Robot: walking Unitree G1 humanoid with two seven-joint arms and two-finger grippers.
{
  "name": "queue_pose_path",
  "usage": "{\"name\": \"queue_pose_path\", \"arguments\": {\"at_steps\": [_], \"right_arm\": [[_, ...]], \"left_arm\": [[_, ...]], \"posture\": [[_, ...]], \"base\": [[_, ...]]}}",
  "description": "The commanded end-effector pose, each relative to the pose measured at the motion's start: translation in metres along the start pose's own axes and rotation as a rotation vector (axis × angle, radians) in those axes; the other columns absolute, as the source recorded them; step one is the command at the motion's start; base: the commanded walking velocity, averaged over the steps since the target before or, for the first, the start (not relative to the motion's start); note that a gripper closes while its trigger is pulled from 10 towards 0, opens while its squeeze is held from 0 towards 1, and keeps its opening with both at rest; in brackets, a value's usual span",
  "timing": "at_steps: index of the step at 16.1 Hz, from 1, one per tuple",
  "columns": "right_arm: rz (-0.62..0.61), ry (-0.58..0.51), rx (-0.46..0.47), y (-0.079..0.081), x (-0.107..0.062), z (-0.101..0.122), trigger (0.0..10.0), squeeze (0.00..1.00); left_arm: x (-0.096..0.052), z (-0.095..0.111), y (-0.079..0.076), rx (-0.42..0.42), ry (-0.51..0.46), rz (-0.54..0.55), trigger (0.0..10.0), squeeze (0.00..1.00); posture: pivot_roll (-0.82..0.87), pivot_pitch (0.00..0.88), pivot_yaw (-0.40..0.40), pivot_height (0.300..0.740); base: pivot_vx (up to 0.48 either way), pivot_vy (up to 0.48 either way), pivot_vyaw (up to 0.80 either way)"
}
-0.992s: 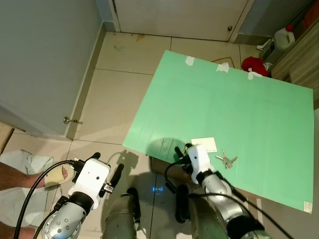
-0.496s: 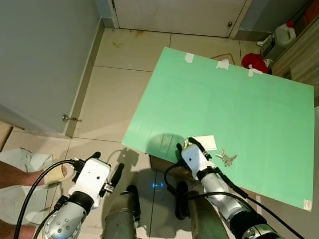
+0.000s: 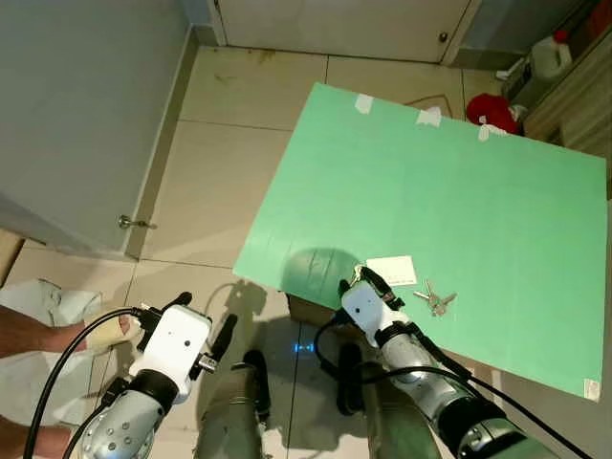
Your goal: Hang keys on a hook
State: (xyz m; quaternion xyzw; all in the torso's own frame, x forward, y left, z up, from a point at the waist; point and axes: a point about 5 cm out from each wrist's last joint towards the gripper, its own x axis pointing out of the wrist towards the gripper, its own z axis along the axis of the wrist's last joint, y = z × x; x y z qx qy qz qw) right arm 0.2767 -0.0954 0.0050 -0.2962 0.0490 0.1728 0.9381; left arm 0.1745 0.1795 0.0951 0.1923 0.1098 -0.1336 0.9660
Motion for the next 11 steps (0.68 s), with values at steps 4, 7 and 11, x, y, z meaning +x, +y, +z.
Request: {"name": "queue_pose_path", "arguments": {"at_steps": [4,7,11], "right_arm": [[-0.019,0.098,0.119,0.005,-0.002,-0.009,10.0,0.0],[-0.038,0.157,0.285,0.002,0.001,-0.011,10.0,0.0],[-0.04,0.214,0.43,0.001,-0.001,-0.018,10.0,0.0]], "left_arm": [[-0.01,-0.003,-0.001,0.0,0.031,-0.005,10.0,0.0],[-0.011,-0.003,-0.001,-0.001,0.035,-0.006,10.0,0.0],[-0.01,-0.004,-0.003,-0.007,0.034,-0.006,10.0,0.0]], "posture": [[0.25,0.445,0.013,0.736],[0.25,0.449,0.012,0.736],[0.24,0.442,0.003,0.736]], "base": [[0.0,0.0,0.0],[0.0,0.0,0.0],[0.0,0.0,0.0]]}}
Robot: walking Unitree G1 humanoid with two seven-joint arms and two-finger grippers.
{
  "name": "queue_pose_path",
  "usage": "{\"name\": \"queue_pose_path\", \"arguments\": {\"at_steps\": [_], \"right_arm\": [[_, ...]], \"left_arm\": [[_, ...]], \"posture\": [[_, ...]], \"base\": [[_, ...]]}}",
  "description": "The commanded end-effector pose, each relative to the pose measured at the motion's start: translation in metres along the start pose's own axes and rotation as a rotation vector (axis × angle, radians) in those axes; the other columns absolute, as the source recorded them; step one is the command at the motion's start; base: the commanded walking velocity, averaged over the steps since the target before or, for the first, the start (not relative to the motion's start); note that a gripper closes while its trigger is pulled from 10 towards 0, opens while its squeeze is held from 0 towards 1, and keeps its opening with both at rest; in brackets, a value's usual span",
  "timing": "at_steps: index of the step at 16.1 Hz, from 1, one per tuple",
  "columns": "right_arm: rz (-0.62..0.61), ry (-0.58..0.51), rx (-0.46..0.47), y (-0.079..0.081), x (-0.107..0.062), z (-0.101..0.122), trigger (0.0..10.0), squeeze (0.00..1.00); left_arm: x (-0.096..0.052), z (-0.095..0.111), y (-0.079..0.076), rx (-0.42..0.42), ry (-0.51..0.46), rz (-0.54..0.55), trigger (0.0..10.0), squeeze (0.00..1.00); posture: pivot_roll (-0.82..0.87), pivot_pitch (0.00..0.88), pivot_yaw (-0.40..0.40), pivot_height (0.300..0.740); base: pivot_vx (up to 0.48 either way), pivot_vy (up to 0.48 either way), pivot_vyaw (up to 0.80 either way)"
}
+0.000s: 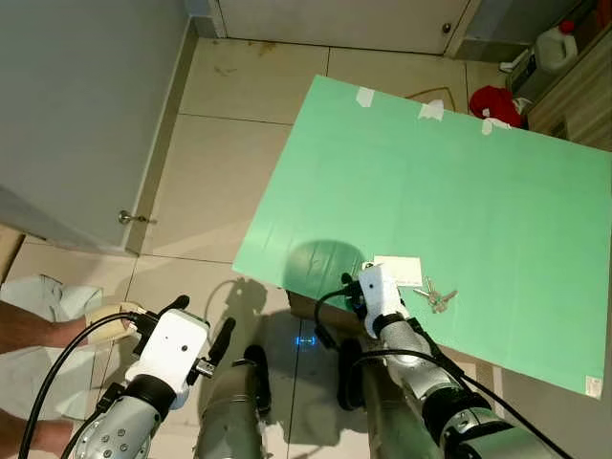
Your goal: Hang keys on a hook
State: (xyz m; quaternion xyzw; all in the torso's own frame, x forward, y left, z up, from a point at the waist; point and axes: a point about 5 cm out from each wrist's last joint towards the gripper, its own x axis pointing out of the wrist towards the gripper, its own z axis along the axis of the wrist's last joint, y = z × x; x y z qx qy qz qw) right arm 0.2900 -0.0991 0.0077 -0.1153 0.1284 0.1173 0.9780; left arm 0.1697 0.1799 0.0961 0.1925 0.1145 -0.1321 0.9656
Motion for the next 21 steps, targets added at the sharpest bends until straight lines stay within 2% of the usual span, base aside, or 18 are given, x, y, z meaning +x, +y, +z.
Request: {"name": "queue_pose_path", "arguments": {"at_steps": [1,3,6,7,8,10,13,14,18,21], "right_arm": [[0.004,0.108,0.047,0.002,-0.011,-0.024,10.0,0.0],[0.03,0.154,0.048,0.002,-0.019,-0.037,10.0,0.0],[0.049,0.218,0.015,0.0,-0.043,-0.066,10.0,0.0],[0.071,0.228,0.005,0.001,-0.056,-0.077,10.0,0.0],[0.089,0.221,0.006,0.003,-0.067,-0.084,10.0,0.0],[0.093,0.186,0.014,0.002,-0.074,-0.084,10.0,0.0],[0.084,0.045,0.054,0.002,-0.066,-0.057,10.0,0.0],[0.076,-0.029,0.063,0.001,-0.06,-0.041,10.0,0.0],[0.019,-0.188,0.095,-0.011,-0.046,0.006,10.0,0.0],[0.003,-0.202,0.042,-0.015,-0.046,0.011,10.0,0.0]], "left_arm": [[-0.004,-0.004,-0.003,-0.007,0.024,-0.008,10.0,0.0],[-0.003,-0.004,-0.004,-0.01,0.023,-0.009,10.0,0.0],[-0.004,-0.004,-0.006,-0.014,0.022,-0.01,10.0,0.0],[-0.003,-0.004,-0.006,-0.019,0.02,-0.007,10.0,0.0],[-0.001,-0.004,-0.006,-0.026,0.016,-0.004,10.0,0.0],[0.005,-0.004,-0.009,-0.035,0.006,-0.011,10.0,0.0],[0.017,-0.001,-0.011,-0.033,-0.019,-0.001,10.0,0.0],[0.021,-0.001,-0.012,-0.031,-0.025,0.002,10.0,0.0],[0.032,0.001,-0.01,-0.031,-0.046,0.025,10.0,0.0],[0.034,0.0,-0.011,-0.035,-0.049,0.028,10.0,0.0]], "posture": [[0.24,0.442,0.003,0.736],[0.24,0.431,-0.004,0.736],[0.23,0.42,-0.015,0.736],[0.23,0.413,-0.021,0.736],[0.22,0.404,-0.028,0.736],[0.19,0.383,-0.046,0.736],[0.15,0.352,-0.064,0.736],[0.14,0.343,-0.068,0.736],[0.12,0.328,-0.078,0.736],[0.12,0.337,-0.082,0.736]], "base": [[0.0,0.0,0.0],[0.0,0.0,0.0],[0.0,0.0,0.0],[0.0,0.0,0.0],[0.0,0.0,0.0],[0.0,0.0,0.0],[0.0,0.0,0.0],[0.0,0.0,0.0],[0.0,0.0,0.0],[0.0,0.0,0.0]]}}
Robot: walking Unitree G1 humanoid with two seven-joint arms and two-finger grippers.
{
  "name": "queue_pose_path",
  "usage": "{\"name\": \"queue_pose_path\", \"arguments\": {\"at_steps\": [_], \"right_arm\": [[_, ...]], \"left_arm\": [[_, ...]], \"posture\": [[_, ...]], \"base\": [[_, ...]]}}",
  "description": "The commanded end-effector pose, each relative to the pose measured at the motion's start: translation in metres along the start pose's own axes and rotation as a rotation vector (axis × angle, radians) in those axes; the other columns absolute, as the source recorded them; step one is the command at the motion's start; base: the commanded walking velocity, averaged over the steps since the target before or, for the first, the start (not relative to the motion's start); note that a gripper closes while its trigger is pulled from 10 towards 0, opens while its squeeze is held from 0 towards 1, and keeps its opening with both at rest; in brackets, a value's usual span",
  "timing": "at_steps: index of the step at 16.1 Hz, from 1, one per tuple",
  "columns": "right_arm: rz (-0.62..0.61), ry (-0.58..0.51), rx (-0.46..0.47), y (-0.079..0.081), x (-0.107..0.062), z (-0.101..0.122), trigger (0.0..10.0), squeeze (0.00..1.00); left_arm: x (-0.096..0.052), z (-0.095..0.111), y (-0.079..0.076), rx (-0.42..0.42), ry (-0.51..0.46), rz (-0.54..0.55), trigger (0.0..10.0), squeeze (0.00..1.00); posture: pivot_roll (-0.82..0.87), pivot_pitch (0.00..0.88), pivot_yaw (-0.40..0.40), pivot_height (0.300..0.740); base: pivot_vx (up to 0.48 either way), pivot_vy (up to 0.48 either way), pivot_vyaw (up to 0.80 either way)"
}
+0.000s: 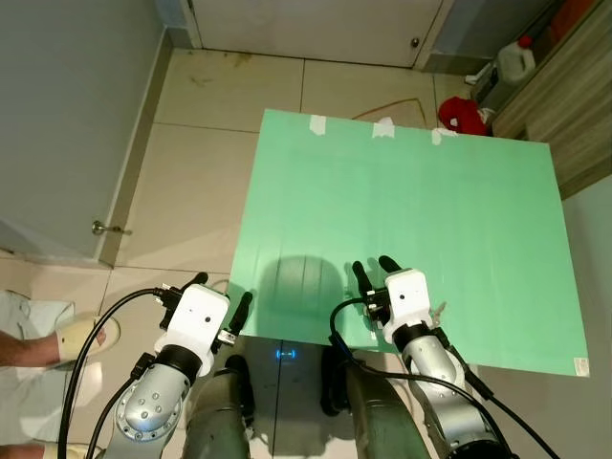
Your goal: Hang keys on a hook
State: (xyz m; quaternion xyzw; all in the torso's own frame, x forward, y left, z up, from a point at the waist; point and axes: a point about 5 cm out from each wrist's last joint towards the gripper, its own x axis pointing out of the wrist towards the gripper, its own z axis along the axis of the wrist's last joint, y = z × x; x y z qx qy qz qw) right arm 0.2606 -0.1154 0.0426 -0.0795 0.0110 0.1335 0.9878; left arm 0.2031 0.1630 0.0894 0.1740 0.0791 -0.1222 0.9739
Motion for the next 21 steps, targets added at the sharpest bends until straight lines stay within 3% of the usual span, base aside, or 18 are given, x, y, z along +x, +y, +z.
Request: {"name": "queue_pose_path", "arguments": {"at_steps": [1,4,5,10,16,18,21], "right_arm": [[-0.044,0.082,-0.035,-0.008,-0.008,-0.018,10.0,0.0],[-0.14,0.198,0.045,-0.021,-0.008,-0.035,10.0,0.0],[-0.182,0.251,0.15,-0.023,-0.01,-0.042,10.0,0.0],[-0.167,0.353,0.442,-0.004,-0.02,-0.061,10.0,0.0],[-0.108,0.36,0.446,0.013,-0.033,-0.063,10.0,0.0],[-0.121,0.324,0.396,0.011,-0.036,-0.059,10.0,0.0],[-0.124,0.306,0.394,0.009,-0.035,-0.054,10.0,0.0]], "left_arm": [[-0.003,-0.007,-0.005,-0.007,0.023,-0.004,10.0,0.0],[-0.005,-0.008,-0.006,-0.004,0.027,-0.007,10.0,0.0],[-0.007,-0.009,-0.004,0.0,0.032,-0.004,10.0,0.0],[-0.013,-0.011,0.003,0.015,0.042,0.002,10.0,0.0],[-0.009,-0.01,0.002,0.032,0.029,-0.014,10.0,0.0],[-0.01,-0.009,0.003,0.042,0.028,-0.017,10.0,0.0],[-0.009,-0.01,0.002,0.055,0.026,-0.023,10.0,0.0]], "posture": [[0.12,0.344,-0.08,0.736],[0.13,0.354,-0.074,0.736],[0.14,0.359,-0.07,0.736],[0.16,0.368,-0.051,0.736],[0.14,0.364,-0.047,0.736],[0.14,0.367,-0.042,0.736],[0.13,0.358,-0.042,0.736]], "base": [[0.0,0.0,0.0],[0.0,0.0,0.0],[0.0,0.0,0.0],[0.0,0.0,0.0],[0.0,0.0,0.0],[0.0,0.0,0.0],[0.0,0.0,0.0]]}}
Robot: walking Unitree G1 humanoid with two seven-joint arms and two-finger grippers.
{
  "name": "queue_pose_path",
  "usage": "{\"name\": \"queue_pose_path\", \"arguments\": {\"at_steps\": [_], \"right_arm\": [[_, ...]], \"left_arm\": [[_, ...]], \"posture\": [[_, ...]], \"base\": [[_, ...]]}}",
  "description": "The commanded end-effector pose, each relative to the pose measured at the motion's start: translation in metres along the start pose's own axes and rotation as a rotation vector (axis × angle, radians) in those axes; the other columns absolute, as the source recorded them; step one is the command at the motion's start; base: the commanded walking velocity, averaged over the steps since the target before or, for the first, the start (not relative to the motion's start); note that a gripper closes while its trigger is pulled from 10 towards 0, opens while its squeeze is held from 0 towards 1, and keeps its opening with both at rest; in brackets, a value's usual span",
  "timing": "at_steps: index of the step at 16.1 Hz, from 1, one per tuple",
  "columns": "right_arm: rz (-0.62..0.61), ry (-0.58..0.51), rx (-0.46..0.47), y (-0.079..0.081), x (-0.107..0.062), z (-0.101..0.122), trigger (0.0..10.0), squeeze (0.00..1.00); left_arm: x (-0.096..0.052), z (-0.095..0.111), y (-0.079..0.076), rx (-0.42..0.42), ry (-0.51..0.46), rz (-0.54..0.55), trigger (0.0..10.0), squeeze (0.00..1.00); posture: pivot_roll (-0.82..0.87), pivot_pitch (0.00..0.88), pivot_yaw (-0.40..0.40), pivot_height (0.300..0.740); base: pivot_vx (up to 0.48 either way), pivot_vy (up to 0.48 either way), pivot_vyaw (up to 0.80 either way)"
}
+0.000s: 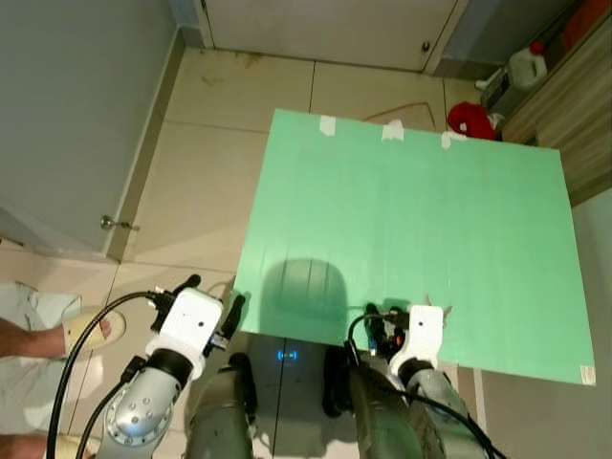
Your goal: Hang keys on a hook
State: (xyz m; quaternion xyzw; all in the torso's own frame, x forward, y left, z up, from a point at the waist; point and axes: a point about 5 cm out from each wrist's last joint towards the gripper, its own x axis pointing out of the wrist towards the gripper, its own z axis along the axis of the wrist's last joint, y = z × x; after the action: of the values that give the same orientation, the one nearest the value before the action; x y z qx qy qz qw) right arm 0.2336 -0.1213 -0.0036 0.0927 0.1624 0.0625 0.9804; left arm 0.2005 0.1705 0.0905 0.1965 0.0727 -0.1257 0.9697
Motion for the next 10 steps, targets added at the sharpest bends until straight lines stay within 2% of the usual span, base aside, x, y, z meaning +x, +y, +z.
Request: {"name": "queue_pose_path", "arguments": {"at_steps": [1,3,5,6,7,8,9,10], "right_arm": [[-0.006,0.032,0.004,-0.002,-0.004,-0.007,10.0,0.0],[0.017,-0.004,-0.003,0.004,0.003,0.004,10.0,0.0],[0.048,-0.116,-0.047,0.01,0.014,0.036,10.0,0.0],[0.047,-0.18,-0.128,0.006,0.016,0.054,10.0,0.0],[0.045,-0.2,-0.166,0.004,0.016,0.059,10.0,0.0],[-0.007,-0.213,-0.242,-0.016,0.017,0.069,10.0,0.0],[-0.055,-0.205,-0.255,-0.03,0.016,0.072,10.0,0.0],[-0.112,-0.211,-0.264,-0.049,0.012,0.078,10.0,0.0]], "left_arm": [[-0.002,-0.008,-0.005,0.014,0.032,-0.022,10.0,0.0],[0.007,-0.008,-0.005,0.034,0.024,-0.009,10.0,0.0],[0.028,-0.005,-0.009,-0.007,0.011,-0.013,10.0,0.0],[0.04,-0.003,-0.019,-0.008,-0.004,-0.064,10.0,0.0],[0.045,-0.001,-0.022,-0.016,-0.012,-0.08,10.0,0.0],[0.06,0.005,-0.029,-0.05,-0.041,-0.099,10.0,0.0],[0.066,0.009,-0.031,-0.071,-0.059,-0.095,10.0,0.0],[0.067,0.018,-0.034,-0.145,-0.092,-0.106,10.0,0.0]], "posture": [[0.13,0.348,-0.045,0.736],[0.12,0.315,-0.051,0.736],[0.08,0.259,-0.067,0.736],[0.05,0.22,-0.073,0.736],[0.04,0.2,-0.075,0.736],[0.01,0.15,-0.076,0.736],[0.0,0.133,-0.073,0.736],[-0.02,0.101,-0.068,0.736]], "base": [[0.0,0.0,0.0],[0.0,0.0,0.0],[0.0,0.0,0.0],[0.0,0.0,0.0],[0.0,0.0,0.0],[0.0,0.0,0.0],[0.0,0.0,0.0],[0.0,0.0,0.0]]}}
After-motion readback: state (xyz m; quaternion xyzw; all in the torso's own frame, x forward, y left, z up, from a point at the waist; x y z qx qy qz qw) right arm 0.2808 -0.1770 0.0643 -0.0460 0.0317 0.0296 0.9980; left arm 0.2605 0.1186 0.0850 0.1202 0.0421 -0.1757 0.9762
